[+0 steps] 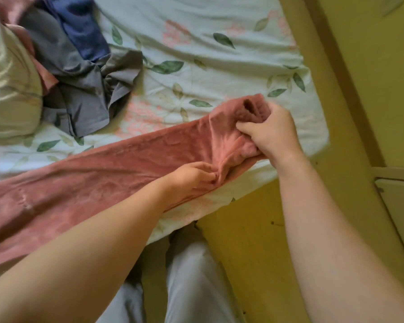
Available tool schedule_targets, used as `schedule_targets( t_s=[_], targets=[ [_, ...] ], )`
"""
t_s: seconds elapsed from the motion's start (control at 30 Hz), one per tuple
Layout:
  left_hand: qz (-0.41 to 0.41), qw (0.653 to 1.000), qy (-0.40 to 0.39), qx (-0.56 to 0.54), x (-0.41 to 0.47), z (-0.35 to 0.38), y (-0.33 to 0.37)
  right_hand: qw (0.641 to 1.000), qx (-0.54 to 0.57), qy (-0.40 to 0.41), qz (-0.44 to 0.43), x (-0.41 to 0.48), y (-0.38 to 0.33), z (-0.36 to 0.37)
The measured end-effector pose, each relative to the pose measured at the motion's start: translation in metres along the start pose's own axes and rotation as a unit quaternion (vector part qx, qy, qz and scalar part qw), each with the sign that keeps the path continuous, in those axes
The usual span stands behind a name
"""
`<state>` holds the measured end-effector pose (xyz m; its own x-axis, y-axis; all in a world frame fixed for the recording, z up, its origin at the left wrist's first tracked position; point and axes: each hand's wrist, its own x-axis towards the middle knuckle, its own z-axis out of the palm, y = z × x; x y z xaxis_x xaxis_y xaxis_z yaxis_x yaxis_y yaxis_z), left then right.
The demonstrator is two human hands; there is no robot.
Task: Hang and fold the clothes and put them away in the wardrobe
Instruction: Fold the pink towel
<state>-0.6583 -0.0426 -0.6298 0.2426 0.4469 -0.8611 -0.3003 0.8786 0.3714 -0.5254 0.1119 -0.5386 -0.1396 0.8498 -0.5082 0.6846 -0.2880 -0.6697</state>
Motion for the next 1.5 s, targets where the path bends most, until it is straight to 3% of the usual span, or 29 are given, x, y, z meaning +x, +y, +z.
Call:
schedule_targets(
  t_s=[0.07,0.13,0.23,0.33,0.53,0.7,0.8,0.93,1.03,1.17,1.3,1.5],
  targets=[
    [-0.022,0.998,-0.055,-0.028,-0.016,-0.014,-0.018,0.997,-0.061,-0.037,-0.033,-0.031,-0.016,0.033],
    [-0.005,0.989,-0.054,-0.136,-0.035,-0.034,-0.035,0.986,-0.146,-0.051,-0.064,-0.063,-0.030,0.071],
    [0.075,0.932,-0.028,-0.353,-0.074,-0.080,-0.056,0.962,-0.252,-0.078,-0.075,-0.113,-0.047,0.136],
    [0.147,0.887,-0.025,-0.437,-0.122,-0.134,-0.080,0.952,-0.261,-0.147,-0.066,-0.159,-0.057,0.201],
    [0.179,0.905,0.059,-0.382,-0.198,-0.223,-0.142,0.947,-0.150,-0.273,-0.083,-0.235,-0.071,0.308],
    [0.221,0.892,0.060,-0.391,-0.252,-0.271,-0.189,0.953,-0.011,-0.281,-0.111,-0.288,-0.083,0.375],
    [0.247,0.892,0.147,-0.348,-0.274,-0.300,-0.212,0.943,0.102,-0.316,-0.026,-0.305,-0.088,0.412],
    [0.197,0.902,0.286,-0.258,-0.294,-0.333,-0.236,0.880,0.286,-0.345,0.153,-0.318,-0.091,0.457],
    [0.168,0.884,0.368,-0.236,-0.299,-0.356,-0.243,0.918,0.233,-0.306,0.099,-0.323,-0.081,0.479],
    [0.141,0.844,0.461,-0.236,-0.295,-0.388,-0.254,0.970,0.082,-0.230,-0.002,-0.316,-0.067,0.493],
    [0.111,0.824,0.546,-0.101,-0.297,-0.408,-0.269,0.973,-0.043,-0.214,-0.068,-0.310,-0.054,0.492],
    [0.130,0.759,0.637,-0.032,-0.291,-0.413,-0.278,0.968,-0.086,-0.224,-0.066,-0.308,-0.043,0.492]
  ],
)
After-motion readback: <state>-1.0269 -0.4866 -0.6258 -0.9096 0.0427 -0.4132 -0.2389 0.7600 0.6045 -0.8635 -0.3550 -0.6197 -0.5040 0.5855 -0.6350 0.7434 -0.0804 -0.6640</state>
